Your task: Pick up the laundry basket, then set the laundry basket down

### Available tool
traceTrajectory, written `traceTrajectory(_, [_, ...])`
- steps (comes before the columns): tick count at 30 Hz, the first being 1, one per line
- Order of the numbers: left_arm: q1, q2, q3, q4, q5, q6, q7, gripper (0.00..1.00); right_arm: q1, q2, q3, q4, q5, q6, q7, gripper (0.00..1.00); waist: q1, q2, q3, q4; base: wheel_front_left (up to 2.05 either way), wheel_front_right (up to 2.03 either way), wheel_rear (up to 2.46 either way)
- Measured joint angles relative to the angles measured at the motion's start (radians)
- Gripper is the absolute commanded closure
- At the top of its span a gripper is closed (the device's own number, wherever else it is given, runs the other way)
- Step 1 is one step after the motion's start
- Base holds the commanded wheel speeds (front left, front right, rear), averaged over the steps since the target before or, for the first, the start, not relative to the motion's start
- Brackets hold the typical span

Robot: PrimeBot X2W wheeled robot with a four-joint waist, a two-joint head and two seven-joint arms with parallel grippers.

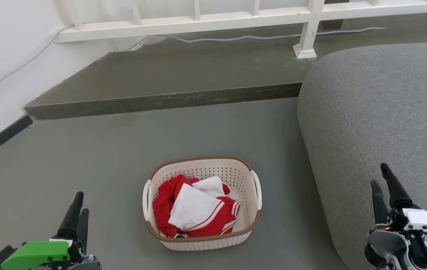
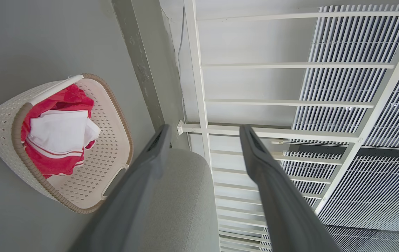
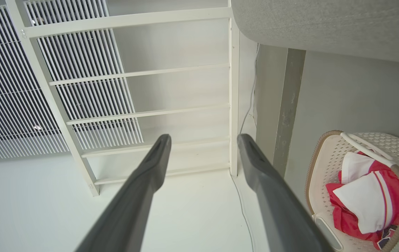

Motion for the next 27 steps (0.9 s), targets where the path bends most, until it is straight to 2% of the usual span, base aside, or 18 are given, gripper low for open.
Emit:
traceTrajectory(13, [-0.001, 0.0, -0.018, -0.023, 0.008, 0.0, -0.045, 0.0, -0.003, -0.001, 0.027, -0.031, -0.005, 0.0, -0.038, 0.0, 0.0, 0.0, 0.001, -0.001, 0.0, 0.0, 0.0])
traceTrajectory(27, [-0.006, 0.015, -0.049, -0.05, 0.097, 0.0, -0.097, 0.0, -0.01, -0.032, 0.07, -0.081, -0.106, 0.0, -0.09, 0.0, 0.0, 0.0, 0.006, -0.002, 0.0, 0.0, 0.0])
